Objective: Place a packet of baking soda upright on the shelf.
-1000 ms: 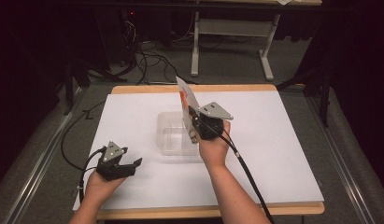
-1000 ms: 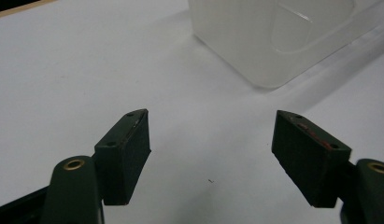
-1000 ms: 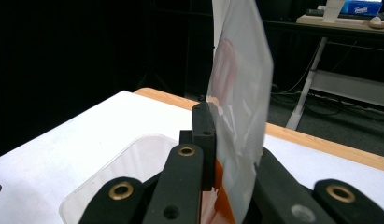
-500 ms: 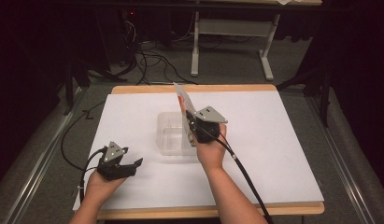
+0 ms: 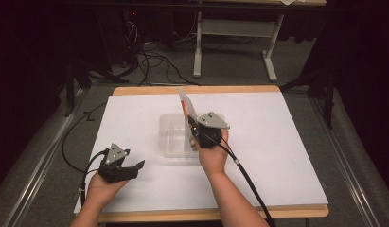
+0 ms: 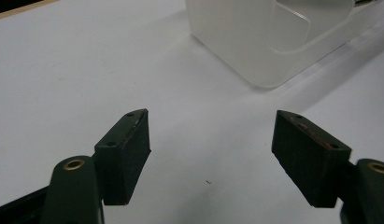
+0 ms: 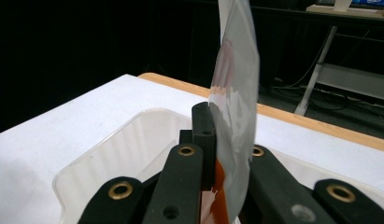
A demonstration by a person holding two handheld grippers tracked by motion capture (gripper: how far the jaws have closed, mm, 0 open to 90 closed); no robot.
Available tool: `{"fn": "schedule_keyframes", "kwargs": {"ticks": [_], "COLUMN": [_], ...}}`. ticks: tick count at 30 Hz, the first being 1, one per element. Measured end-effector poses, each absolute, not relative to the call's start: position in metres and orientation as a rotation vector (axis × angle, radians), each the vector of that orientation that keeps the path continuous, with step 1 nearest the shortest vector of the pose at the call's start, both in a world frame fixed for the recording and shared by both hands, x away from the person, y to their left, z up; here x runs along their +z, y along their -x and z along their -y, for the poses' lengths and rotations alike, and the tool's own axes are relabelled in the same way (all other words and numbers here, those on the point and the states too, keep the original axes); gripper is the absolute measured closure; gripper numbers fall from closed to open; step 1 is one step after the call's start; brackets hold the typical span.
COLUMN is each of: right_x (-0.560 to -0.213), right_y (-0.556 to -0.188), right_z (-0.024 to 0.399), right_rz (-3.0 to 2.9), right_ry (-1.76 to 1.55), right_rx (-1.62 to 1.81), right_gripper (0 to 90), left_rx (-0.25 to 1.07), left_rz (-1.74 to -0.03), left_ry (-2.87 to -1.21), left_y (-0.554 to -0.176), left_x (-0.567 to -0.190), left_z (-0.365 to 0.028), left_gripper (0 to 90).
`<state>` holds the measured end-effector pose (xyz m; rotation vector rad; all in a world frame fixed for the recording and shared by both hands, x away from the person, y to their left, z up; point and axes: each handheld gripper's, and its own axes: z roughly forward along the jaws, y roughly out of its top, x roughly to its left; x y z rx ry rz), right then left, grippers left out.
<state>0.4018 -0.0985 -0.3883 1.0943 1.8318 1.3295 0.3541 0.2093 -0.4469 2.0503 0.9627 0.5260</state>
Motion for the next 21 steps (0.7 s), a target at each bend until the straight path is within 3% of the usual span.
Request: {"fn": "schedule_keyframes", "kwargs": {"ticks": [21], "right_x": [-0.415], "right_y": [-0.390], "right_z": [0.101], "right_rz": [-1.856], "right_ry": [-1.129], "right_rx": [1.340], "right_gripper": [90.0], "left_rx": [0.525], "left_rz": [-0.960], "left_ry": [-2.056], "left_y": [-0.354], "left_x": [-0.447], "left_z": [-0.209], "left_gripper": [28.2]}}
